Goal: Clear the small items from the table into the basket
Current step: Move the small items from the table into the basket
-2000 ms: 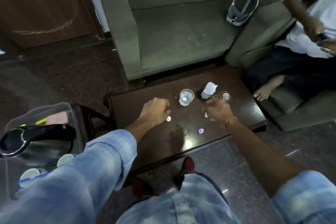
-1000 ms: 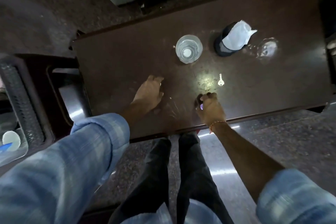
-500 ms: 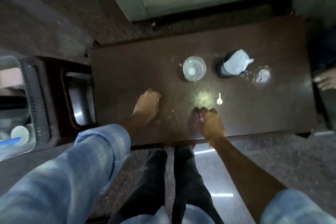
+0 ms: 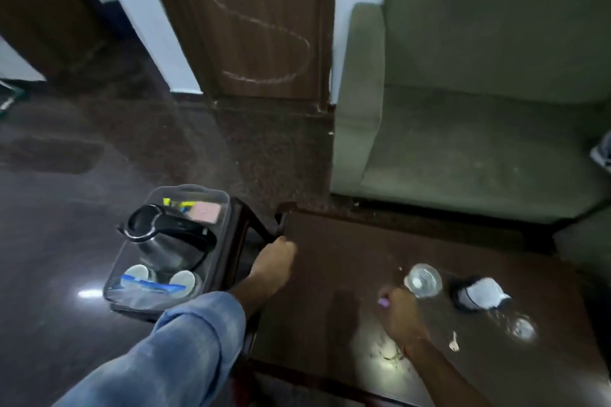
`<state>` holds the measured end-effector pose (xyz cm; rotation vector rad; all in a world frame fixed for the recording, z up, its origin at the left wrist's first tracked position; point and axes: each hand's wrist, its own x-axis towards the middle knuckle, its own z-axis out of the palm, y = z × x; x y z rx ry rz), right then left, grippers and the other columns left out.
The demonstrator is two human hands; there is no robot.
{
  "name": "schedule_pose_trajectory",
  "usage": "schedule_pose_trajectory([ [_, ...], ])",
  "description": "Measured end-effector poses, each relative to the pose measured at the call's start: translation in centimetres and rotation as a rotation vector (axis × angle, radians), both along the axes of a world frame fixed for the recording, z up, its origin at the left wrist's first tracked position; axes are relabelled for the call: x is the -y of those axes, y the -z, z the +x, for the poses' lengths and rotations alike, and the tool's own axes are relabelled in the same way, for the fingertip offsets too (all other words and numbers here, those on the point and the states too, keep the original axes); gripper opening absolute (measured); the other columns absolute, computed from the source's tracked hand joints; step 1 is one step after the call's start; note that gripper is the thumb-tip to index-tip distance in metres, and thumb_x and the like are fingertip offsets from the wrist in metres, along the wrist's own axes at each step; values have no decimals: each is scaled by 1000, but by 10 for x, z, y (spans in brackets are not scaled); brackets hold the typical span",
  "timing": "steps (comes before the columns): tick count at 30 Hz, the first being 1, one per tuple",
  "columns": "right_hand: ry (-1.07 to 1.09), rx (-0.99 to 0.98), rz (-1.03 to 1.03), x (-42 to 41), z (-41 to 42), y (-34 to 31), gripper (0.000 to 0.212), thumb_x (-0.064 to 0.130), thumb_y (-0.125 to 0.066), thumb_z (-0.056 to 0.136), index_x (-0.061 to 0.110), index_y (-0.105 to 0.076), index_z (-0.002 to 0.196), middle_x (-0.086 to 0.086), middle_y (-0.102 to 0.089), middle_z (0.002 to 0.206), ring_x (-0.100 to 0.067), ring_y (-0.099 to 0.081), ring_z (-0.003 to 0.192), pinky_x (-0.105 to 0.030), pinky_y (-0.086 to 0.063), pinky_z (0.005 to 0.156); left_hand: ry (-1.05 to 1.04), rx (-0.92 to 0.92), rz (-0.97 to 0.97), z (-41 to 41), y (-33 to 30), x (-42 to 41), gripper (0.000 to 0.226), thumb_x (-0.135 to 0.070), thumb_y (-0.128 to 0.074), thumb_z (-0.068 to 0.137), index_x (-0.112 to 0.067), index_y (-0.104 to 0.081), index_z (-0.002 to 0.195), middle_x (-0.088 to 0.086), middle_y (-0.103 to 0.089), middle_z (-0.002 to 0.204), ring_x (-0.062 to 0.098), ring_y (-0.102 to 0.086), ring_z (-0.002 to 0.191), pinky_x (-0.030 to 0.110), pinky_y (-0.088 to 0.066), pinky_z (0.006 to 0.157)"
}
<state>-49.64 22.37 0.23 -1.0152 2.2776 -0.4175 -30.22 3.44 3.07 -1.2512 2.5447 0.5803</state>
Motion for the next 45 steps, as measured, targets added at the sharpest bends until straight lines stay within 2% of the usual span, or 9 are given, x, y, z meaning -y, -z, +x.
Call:
schedule_pose_trajectory([
  [3,-60,-7,-55,58,53,-21,4,6,-66,81,7,-69,83,-13,-68,85,-26,-65,80,-26,-42,68,-94,-84,22,58,-12,27,25,-8,-52,93,-12,-65,114,12,-59,120,34,-63,103,42,-52,87],
  [7,-136,-6,-129,134,135,-47,5,12,-64,81,9,-68,78,-12,-67,83,-27,-65,79,-30,-49,67,-150,-171,18,132,-32,61,32,-8,-55,89,-15,-67,118,12,-64,119,33,-63,108,38,-51,91],
  [12,-257,-10,-168,205,206,-74,12,14,-61,83,11,-71,88,-12,-66,93,-27,-64,87,-29,-50,71,-123,-259,0,189,-69,113,18,-6,-55,86,-14,-71,90,8,-70,90,29,-68,90,34,-51,73],
  [17,-299,6,-212,261,238,-91,15,16,-55,87,11,-69,88,-8,-69,87,-22,-65,80,-32,-55,70,-306,-349,-52,234,-82,159,28,-12,-58,90,-20,-70,114,4,-70,115,23,-65,107,37,-52,90],
  [20,-324,1,-212,292,248,-93,19,18,-56,86,9,-71,93,-11,-72,92,-27,-67,87,-35,-56,78,-406,-397,-102,259,-81,172,26,-11,-58,85,-19,-73,104,4,-73,98,25,-69,91,32,-54,78],
  [23,-356,20,-219,323,259,-93,20,17,-59,84,9,-73,95,-15,-73,95,-30,-68,92,-37,-55,83,-479,-401,-88,279,-79,183,27,-9,-58,84,-21,-73,103,6,-72,100,26,-68,90,32,-52,76],
  [30,-443,10,-228,373,280,-79,18,12,-60,80,8,-74,91,-14,-72,91,-29,-68,87,-35,-57,77,-561,-358,-31,296,-57,218,32,-7,-60,84,-17,-72,112,10,-70,110,28,-66,103,39,-52,89],
  [40,-359,-1,-57,444,309,-36,12,20,-67,81,14,-71,90,-12,-71,92,-31,-65,85,-40,-56,77,-498,-329,161,305,12,292,25,-11,-59,81,-21,-73,100,10,-69,108,29,-66,98,37,-55,84],
  [45,-348,20,63,478,329,1,16,18,-63,80,16,-74,92,-9,-71,92,-26,-65,84,-27,-46,68,-501,-335,282,313,50,318,31,-12,-61,80,-19,-73,108,11,-69,111,30,-67,100,40,-56,86],
])
